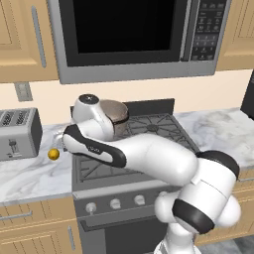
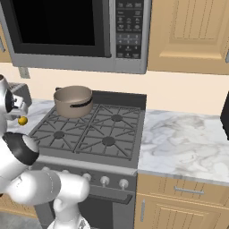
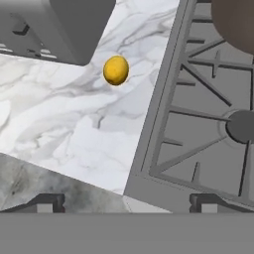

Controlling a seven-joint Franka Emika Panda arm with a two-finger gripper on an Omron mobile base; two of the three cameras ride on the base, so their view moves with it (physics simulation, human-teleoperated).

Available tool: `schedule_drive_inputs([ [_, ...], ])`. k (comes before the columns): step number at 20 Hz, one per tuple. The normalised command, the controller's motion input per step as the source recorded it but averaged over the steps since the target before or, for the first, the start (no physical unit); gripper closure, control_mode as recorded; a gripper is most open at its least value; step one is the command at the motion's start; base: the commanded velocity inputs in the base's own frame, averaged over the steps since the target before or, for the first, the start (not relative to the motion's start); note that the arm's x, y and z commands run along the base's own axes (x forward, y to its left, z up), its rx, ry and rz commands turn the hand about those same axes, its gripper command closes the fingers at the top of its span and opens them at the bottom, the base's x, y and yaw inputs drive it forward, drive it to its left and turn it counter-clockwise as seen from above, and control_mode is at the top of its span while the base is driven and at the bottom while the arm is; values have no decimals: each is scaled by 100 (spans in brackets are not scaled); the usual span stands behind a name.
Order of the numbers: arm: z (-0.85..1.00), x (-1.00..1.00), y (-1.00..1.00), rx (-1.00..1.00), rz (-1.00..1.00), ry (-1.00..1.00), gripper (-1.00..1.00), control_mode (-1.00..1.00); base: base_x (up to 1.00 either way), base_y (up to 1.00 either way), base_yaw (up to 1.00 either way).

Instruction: Turn on the burner for the pot on the stove. Wait thirty seconds for the pot to heat up. Then add the lemon to the pot.

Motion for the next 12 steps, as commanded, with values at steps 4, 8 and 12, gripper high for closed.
schedule_drive_inputs([
  [4,-29,25,24,-2,1,0,-100,-100,0,0,0],
  [8,-23,35,17,-3,0,0,-100,-100,0,0,0],
  [12,-21,37,13,-4,0,0,-100,-100,0,0,0],
])
